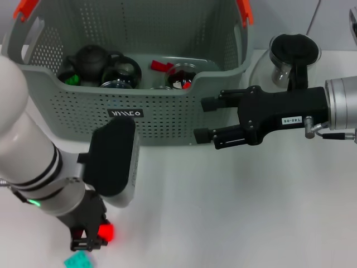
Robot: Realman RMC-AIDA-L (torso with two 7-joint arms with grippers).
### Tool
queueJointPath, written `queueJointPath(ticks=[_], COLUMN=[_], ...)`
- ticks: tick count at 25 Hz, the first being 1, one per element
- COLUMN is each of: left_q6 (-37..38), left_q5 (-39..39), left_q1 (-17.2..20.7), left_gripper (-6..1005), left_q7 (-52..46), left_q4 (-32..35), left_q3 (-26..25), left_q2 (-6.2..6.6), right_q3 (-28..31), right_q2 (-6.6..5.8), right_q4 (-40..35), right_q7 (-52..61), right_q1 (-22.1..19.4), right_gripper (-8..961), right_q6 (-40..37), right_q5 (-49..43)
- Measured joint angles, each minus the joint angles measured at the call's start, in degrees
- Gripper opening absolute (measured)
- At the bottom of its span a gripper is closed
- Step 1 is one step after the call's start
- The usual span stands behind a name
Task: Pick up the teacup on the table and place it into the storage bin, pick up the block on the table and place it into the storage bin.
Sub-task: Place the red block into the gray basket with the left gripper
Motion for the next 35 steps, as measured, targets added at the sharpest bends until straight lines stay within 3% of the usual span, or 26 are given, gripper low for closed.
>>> queueJointPath(ticks=[3, 6, 9, 11, 12, 14, 17, 24, 29, 32, 35], left_q6=[0.9, 1.9, 2.4, 2.9, 3.0, 3.3, 3.0, -5.3, -16.6, -21.4, -24.3], left_q5=[-2.3, -7.4, -14.3, -21.3, -22.4, -27.7, -31.9, -32.7, -31.1, -29.6, -28.7], left_q1=[0.0, -0.4, -1.4, -2.8, -3.0, -4.2, -5.3, -9.2, -16.6, -19.3, -20.6], left_gripper=[268, 268, 268, 268, 268, 267, 267, 268, 269, 269, 294], left_q7=[1.0, 2.4, 3.3, 3.6, 3.6, 3.5, 2.5, -4.6, -9.0, -10.0, -10.1], left_q4=[-2.6, -4.5, -4.9, -4.2, -4.1, -2.9, -1.9, 1.0, 16.2, 23.1, 26.2], left_q3=[-2.9, -9.6, -19.6, -31.0, -32.5, -40.8, -47.4, -52.5, -53.4, -53.2, -52.4], left_q2=[0.01, 0.06, 0.17, 0.27, 0.26, 0.40, 0.85, 3.24, 7.93, 9.37, 9.73], right_q3=[0.1, 0.1, 0.1, 0.3, 0.5, 0.8, 1.5, 4.4, 4.5, 4.6, 4.6], right_q2=[0.00, -0.01, -0.24, -0.44, -0.56, -0.86, -1.49, -3.41, -3.86, -4.14, -4.41], right_q4=[-0.1, -0.1, -0.2, -0.2, -0.2, 0.0, 0.1, 0.3, 0.3, 0.3, 0.3], right_q7=[0.0, 0.0, -0.1, -0.1, -0.1, 0.1, 0.7, 1.2, 1.2, 1.7, 2.3], right_q1=[0.0, 0.0, 0.0, 0.0, -0.1, -0.1, -0.3, -1.4, -2.2, -2.3, -2.3], right_gripper=[853, 854, 854, 853, 853, 853, 853, 852, 852, 853, 854], right_q6=[0.0, -0.2, -1.1, -1.7, -2.2, -2.8, -3.9, -6.4, -7.7, -8.0, -8.3], right_q5=[0.0, 0.1, 0.4, 0.6, 0.7, 0.7, 0.7, 0.6, 0.6, 0.5, 0.5])
